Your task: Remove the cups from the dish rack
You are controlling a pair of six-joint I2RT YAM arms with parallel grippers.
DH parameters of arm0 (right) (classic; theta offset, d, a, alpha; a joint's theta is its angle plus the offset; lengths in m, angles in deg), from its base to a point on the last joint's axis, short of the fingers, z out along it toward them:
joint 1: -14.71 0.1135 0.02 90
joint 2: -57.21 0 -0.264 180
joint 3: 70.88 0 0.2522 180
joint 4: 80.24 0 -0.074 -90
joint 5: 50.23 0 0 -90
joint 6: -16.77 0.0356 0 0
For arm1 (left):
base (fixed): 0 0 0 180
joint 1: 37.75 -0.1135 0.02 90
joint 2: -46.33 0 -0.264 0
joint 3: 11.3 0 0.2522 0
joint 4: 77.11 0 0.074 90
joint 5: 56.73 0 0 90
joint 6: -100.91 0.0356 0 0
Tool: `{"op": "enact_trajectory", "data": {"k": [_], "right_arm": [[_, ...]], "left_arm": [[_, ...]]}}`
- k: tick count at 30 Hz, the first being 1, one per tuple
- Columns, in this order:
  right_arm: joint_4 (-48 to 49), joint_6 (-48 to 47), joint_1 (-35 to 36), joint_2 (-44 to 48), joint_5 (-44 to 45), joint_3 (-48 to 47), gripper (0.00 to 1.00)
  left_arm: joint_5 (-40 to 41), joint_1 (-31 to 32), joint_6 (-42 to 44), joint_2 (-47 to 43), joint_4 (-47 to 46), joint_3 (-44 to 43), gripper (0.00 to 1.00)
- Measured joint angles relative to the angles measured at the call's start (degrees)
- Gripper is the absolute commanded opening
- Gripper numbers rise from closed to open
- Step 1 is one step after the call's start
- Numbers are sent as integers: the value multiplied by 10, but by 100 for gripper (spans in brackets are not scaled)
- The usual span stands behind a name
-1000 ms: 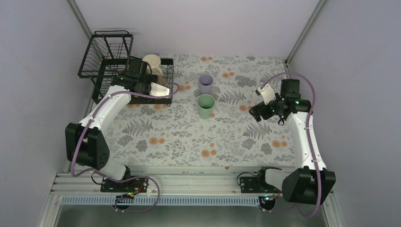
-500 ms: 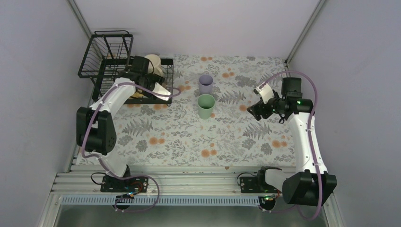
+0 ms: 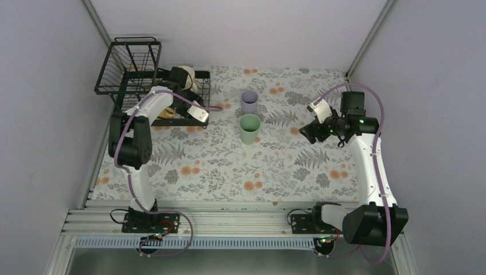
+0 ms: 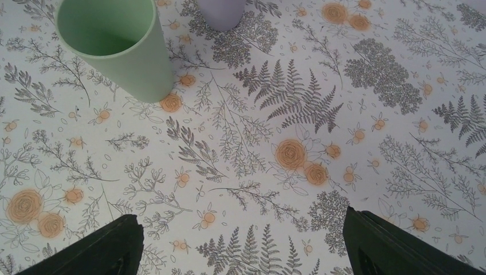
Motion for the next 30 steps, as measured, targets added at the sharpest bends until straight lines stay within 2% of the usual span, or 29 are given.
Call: {"op": "enact_trajectory", "data": {"k": [11,20,26,30], "right_arm": [[5,0,0,-3,0,0,91],[8,0,0,-3,0,0,90],[8,0,0,-3,1,0,90],[9,0,0,-3,1,0,90]], "left_arm": [[11,-1,29,37,57,-62,36],[29,10,36,73,81,-79,35],[54,28,20,85,83,-89,12],[70,36,9,92,96,-114,3]]}}
